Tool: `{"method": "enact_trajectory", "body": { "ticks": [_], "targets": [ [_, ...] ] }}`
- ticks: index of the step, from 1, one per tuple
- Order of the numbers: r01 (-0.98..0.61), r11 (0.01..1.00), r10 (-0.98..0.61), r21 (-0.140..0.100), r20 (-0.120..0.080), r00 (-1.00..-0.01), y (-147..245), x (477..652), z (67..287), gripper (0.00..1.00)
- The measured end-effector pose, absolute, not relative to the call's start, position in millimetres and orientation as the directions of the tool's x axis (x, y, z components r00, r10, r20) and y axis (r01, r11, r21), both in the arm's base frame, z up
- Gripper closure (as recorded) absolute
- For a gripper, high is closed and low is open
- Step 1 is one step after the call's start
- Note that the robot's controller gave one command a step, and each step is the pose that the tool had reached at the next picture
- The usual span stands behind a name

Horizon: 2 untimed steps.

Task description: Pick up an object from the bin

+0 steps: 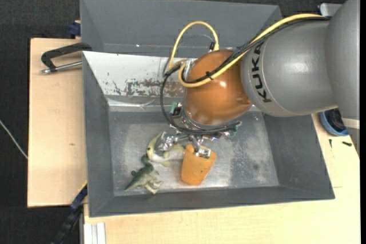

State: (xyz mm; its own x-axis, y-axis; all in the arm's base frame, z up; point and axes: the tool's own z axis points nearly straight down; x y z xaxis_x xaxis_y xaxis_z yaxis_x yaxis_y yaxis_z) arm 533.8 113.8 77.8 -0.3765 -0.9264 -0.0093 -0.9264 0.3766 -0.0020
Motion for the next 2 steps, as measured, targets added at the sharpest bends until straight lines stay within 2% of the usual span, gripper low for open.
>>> {"method": "enact_trajectory", "body": {
  "ticks": [1, 2],
  "targets": [
    [-0.927, 0.376, -0.927, -0.004, -0.008, -0.376, 113.4, 534.8, 80.9, 1.0],
    [-0.917, 0.398, -0.917, -0.012, -0.011, -0.398, 112.1, 570.6, 210.2, 1.0]
  ]
}}
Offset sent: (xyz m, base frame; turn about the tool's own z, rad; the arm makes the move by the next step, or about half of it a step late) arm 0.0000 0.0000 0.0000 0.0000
